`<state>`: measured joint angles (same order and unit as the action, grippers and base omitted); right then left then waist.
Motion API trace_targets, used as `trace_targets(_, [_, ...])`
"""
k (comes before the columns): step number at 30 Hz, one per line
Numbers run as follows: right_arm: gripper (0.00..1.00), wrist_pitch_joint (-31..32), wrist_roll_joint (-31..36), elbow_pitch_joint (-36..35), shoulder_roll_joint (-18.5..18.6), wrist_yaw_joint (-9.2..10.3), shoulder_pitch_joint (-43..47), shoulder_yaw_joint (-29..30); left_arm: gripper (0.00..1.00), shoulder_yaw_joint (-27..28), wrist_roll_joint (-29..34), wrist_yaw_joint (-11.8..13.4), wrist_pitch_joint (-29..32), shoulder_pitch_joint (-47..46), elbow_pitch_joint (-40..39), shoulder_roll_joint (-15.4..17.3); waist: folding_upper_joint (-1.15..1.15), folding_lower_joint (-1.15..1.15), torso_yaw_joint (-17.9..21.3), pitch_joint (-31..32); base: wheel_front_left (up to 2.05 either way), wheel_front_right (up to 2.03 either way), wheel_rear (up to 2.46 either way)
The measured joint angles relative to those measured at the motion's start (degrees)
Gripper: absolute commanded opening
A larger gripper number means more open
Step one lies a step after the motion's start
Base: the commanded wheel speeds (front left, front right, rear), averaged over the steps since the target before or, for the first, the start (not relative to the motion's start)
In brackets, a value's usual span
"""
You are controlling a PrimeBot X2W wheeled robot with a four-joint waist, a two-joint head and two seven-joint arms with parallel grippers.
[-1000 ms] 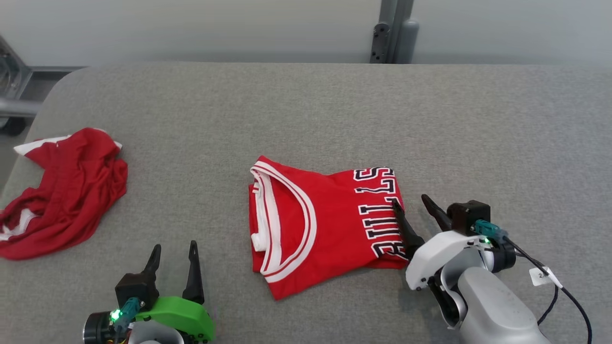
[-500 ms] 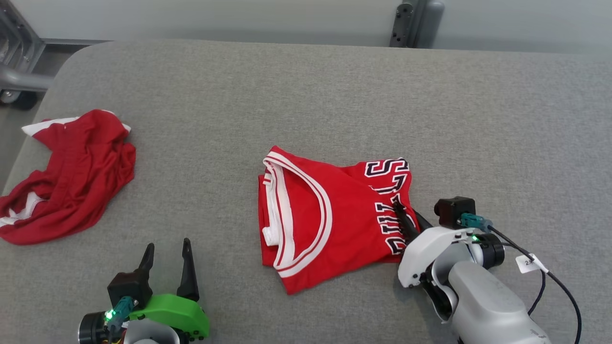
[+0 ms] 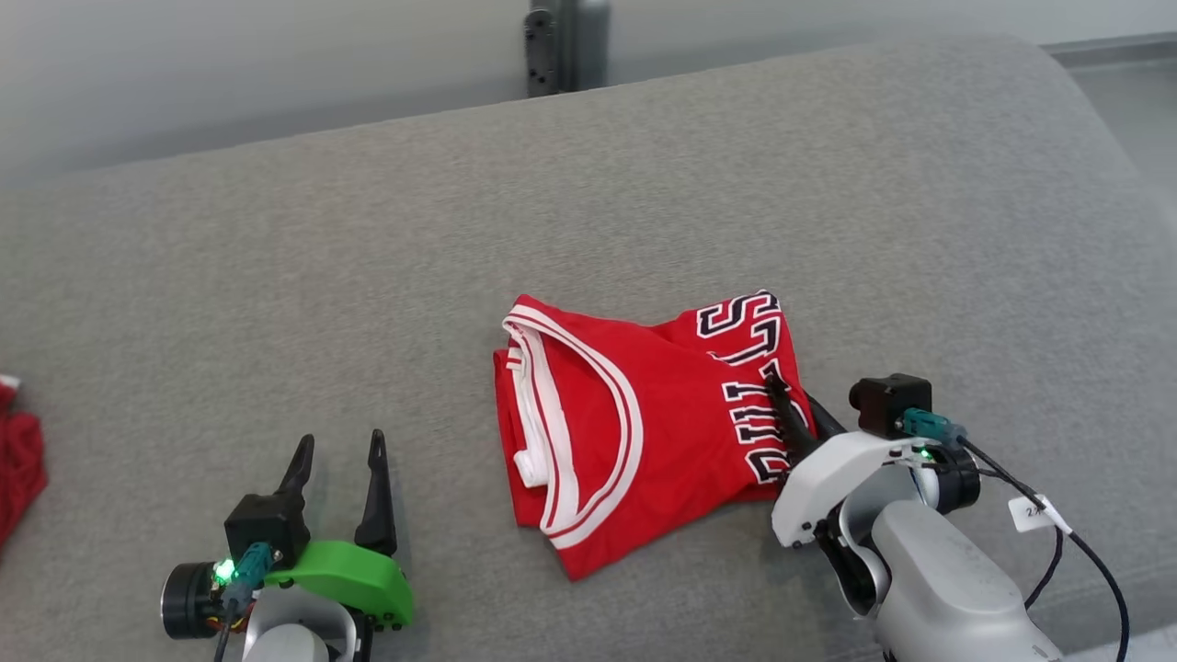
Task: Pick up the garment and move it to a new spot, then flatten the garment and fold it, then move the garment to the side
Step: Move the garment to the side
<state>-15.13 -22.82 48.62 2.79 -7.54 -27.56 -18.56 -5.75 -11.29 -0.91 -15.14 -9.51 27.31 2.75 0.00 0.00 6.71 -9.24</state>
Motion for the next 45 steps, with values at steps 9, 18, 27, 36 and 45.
trace_targets(9, [0.00,0.01,-1.82,-5.83,0.11,0.00,1.40,-1.35,1.00,-0.24,2.04,-0.86,0.00,-1.54,0.16,-0.01,0.00,0.00,12.92,-0.83,0.00,0.00,0.00])
trace_targets(18, [0.00,0.01,0.35,-8.22,0.14,0.00,-0.18,1.80,1.00,-1.01,6.15,-1.69,0.00,-3.70,0.26,-0.07,0.00,0.00,20.55,-3.83,0.00,0.00,0.00])
trace_targets(27, [0.00,0.01,11.83,-3.37,1.51,0.00,-12.32,15.17,1.00,-0.40,8.57,-2.13,0.00,-5.95,-1.07,0.93,0.00,0.00,17.64,-7.43,0.00,0.00,0.00])
trace_targets(36, [0.00,0.01,28.03,6.15,11.44,0.00,-19.23,37.24,1.00,-0.31,9.02,-2.44,0.00,-7.32,-1.99,1.40,0.00,0.00,9.81,-11.08,0.00,0.00,0.00])
trace_targets(45, [1.00,0.00,41.66,-3.42,8.51,0.01,-20.95,54.53,1.00,1.11,8.86,-2.10,-0.05,-7.51,-2.77,1.05,0.00,0.00,3.76,-13.30,0.00,0.00,0.00])
